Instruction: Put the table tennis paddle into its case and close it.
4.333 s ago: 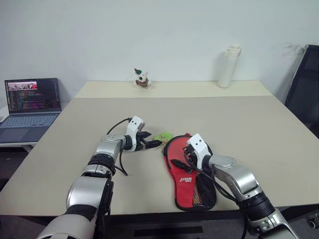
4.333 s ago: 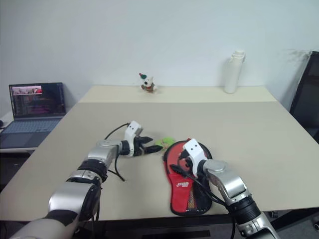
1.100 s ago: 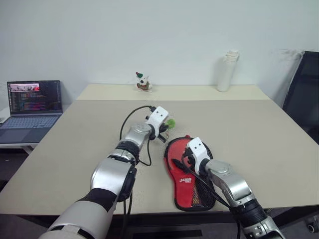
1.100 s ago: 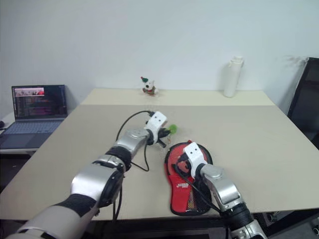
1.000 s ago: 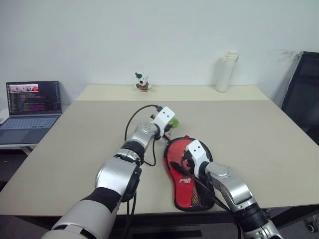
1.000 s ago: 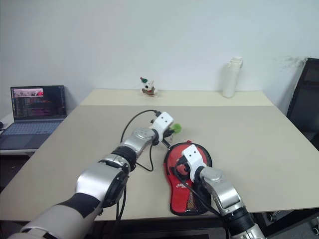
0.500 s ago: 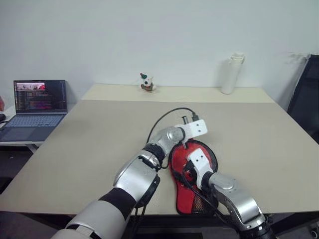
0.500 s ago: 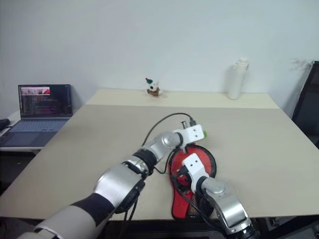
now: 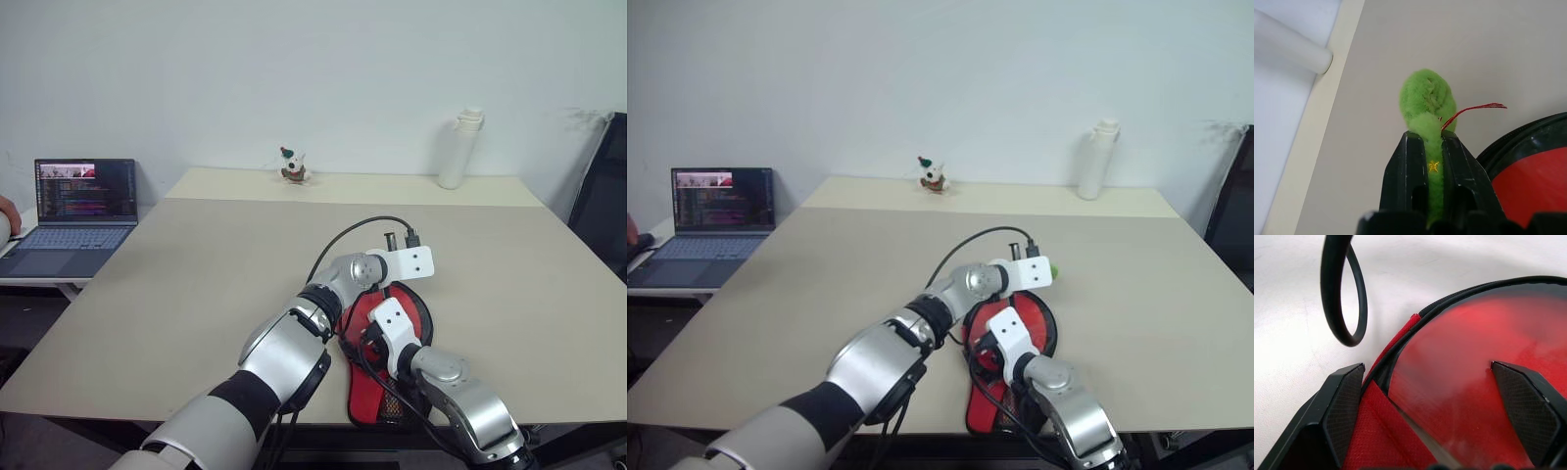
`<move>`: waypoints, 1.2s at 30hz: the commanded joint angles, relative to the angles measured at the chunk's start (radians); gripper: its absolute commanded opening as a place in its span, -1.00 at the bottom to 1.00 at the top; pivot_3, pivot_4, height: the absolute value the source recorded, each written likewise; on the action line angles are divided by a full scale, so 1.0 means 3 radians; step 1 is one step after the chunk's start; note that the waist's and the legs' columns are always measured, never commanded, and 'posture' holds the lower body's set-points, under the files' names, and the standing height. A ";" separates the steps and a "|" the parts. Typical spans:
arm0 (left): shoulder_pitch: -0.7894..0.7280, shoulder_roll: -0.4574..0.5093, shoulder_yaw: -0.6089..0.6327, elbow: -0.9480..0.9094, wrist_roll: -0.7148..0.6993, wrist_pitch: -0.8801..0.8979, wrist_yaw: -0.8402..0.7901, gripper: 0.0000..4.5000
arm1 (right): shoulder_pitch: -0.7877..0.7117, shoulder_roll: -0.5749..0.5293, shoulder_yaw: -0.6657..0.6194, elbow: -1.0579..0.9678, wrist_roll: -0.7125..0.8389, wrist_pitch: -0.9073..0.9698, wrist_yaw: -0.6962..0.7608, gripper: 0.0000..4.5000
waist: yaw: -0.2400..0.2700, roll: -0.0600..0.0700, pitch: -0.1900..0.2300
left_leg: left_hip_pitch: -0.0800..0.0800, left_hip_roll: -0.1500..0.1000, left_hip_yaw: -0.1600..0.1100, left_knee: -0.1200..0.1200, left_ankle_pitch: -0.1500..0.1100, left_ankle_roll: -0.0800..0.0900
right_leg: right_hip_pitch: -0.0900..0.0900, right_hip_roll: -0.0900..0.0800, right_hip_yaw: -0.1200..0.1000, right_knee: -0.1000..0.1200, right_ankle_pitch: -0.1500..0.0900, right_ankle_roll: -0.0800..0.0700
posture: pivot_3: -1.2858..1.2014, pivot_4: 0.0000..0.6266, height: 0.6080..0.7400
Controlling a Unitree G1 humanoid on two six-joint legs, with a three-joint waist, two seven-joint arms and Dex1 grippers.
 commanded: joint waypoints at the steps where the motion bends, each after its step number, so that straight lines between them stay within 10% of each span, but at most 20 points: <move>1: -0.0135 -0.0131 0.0086 -0.0128 -0.0112 -0.0149 -0.0104 -1.00 | 0.0305 -0.0024 0.0282 0.0417 0.0004 0.0349 0.0058 1.00 | 0.0000 0.0000 -0.0001 | 0.0000 0.0000 0.0000 0.0000 0.0000 0.0000 | 0.0000 0.0000 0.0000 0.0000 0.0000 0.0000 | 0.03 -0.52 1.00; 4: -0.0099 -0.0154 0.0180 -0.0132 -0.0227 -0.0131 -0.0324 -1.00 | 0.0269 -0.0020 0.0269 0.0441 0.0002 0.0335 0.0062 1.00 | 0.0000 0.0000 -0.0001 | 0.0000 0.0000 0.0000 0.0000 0.0000 0.0000 | 0.0001 0.0000 -0.0004 -0.0001 0.0000 0.0000 | 0.03 -0.52 1.00; 15: -0.0084 0.0088 0.0329 -0.0153 -0.0359 -0.0144 -0.0453 0.91 | 0.0012 -0.0028 0.0109 0.0653 0.0017 0.0232 0.0115 1.00 | -0.0022 0.0008 -0.0017 | 0.0012 0.0002 0.0005 0.0001 -0.0002 0.0003 | 0.0004 0.0005 -0.0001 0.0004 0.0000 0.0000 | 0.03 -0.52 1.00; 36: 0.0505 0.1254 0.1511 -0.0551 -0.1622 0.0063 -0.0995 0.91 | -0.0380 -0.0244 -0.0647 -0.0223 0.0812 0.0550 0.0444 1.00 | -0.0068 0.0021 0.0011 | -0.0007 0.0006 0.0004 0.0003 -0.0002 0.0002 | -0.0021 -0.0001 0.0009 0.0013 0.0003 0.0001 | 0.03 -0.52 1.00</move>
